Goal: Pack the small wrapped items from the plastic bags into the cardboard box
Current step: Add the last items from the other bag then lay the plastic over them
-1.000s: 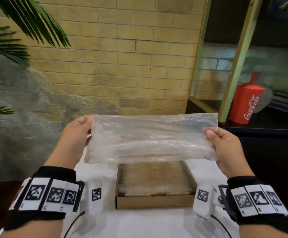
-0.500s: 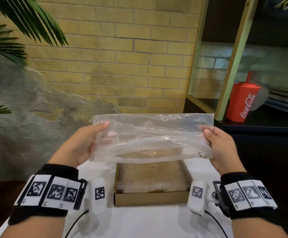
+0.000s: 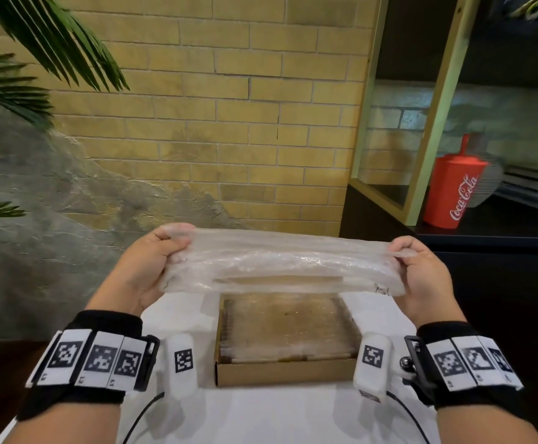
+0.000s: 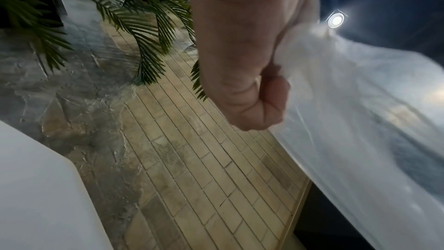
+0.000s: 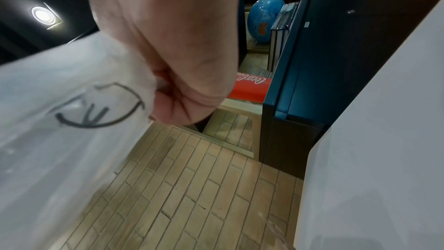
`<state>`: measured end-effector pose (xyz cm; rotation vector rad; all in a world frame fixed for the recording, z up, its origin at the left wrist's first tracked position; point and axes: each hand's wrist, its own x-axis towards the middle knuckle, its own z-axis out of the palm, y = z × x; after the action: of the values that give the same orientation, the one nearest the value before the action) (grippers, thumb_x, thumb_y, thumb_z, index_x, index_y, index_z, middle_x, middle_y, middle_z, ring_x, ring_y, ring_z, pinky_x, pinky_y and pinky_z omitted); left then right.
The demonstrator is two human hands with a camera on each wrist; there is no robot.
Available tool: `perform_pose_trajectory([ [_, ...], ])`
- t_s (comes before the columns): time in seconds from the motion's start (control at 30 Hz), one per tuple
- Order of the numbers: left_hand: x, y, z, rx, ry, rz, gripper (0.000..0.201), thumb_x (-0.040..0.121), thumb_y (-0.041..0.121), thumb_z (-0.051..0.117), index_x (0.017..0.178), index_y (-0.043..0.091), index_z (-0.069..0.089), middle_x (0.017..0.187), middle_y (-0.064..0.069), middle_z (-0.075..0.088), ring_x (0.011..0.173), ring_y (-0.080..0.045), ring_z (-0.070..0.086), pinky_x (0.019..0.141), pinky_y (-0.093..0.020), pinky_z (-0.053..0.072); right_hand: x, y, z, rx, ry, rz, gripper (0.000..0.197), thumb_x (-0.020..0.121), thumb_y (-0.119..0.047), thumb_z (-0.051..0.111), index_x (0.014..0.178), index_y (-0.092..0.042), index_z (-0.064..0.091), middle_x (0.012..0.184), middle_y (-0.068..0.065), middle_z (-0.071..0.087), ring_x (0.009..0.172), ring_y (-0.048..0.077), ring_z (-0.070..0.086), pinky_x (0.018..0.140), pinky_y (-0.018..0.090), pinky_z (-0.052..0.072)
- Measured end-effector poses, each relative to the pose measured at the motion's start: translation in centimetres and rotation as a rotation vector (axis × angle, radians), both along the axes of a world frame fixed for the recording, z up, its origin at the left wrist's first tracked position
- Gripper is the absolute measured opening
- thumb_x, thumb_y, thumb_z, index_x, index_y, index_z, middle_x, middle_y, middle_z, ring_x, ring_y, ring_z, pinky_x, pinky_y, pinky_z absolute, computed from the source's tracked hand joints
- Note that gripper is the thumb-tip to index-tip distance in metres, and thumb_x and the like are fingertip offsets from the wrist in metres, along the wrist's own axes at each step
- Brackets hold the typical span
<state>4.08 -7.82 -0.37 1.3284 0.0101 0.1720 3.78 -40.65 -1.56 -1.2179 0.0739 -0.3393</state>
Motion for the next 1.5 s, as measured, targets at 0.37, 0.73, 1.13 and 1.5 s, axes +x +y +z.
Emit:
perform_pose_trajectory([
  [0.37, -0.5, 0.3, 0.4, -0.003, -0.043, 0.018, 0.036, 0.097, 0.019, 0.033, 0.064, 0.008, 0.046, 0.056, -0.008, 0.056, 0.048, -0.017, 0.056, 0.038, -0.016, 0.046, -0.9, 0.0, 0.8, -0.313, -0.034, 0.019, 0.018, 0.089, -0.004, 0.051, 0.085, -0.014, 0.065, 0.089, 0.015, 0.065, 0.080, 0.025, 0.060, 0.067, 0.033, 0.050],
  [0.73, 0.3, 0.5, -0.4, 0.179, -0.078, 0.033, 0.040, 0.086, -0.019, 0.037, 0.088, 0.014, 0.059, 0.063, 0.007, 0.069, 0.047, -0.003, 0.056, 0.042, -0.013, 0.046, -0.4, -0.9, 0.3, -0.418, 0.029, 0.008, 0.028, 0.091, 0.004, 0.043, 0.084, -0.008, 0.067, 0.095, 0.020, 0.066, 0.090, 0.033, 0.060, 0.083, 0.042, 0.049],
  [1.13, 0.5, -0.4, -0.3, 0.208, -0.039, 0.168, 0.037, 0.092, -0.005, 0.035, 0.066, 0.015, 0.052, 0.057, -0.001, 0.054, 0.031, -0.007, 0.049, 0.034, -0.011, 0.034, 0.0, -0.1, 0.7, -0.311, 0.050, -0.070, 0.038, 0.088, 0.011, 0.035, 0.069, -0.012, 0.059, 0.078, 0.010, 0.060, 0.063, 0.017, 0.055, 0.050, 0.022, 0.045],
  [1.5, 0.2, 0.1, -0.8, 0.155, -0.167, -0.001, 0.026, 0.084, -0.009, 0.056, 0.084, 0.016, 0.053, 0.072, 0.002, 0.053, 0.061, -0.013, 0.055, 0.048, -0.017, 0.051, -0.8, -0.7, 0.7, -0.331, -0.029, 0.067, 0.020, 0.092, -0.004, 0.050, 0.094, -0.020, 0.062, 0.088, 0.004, 0.063, 0.073, 0.011, 0.058, 0.063, 0.022, 0.049],
])
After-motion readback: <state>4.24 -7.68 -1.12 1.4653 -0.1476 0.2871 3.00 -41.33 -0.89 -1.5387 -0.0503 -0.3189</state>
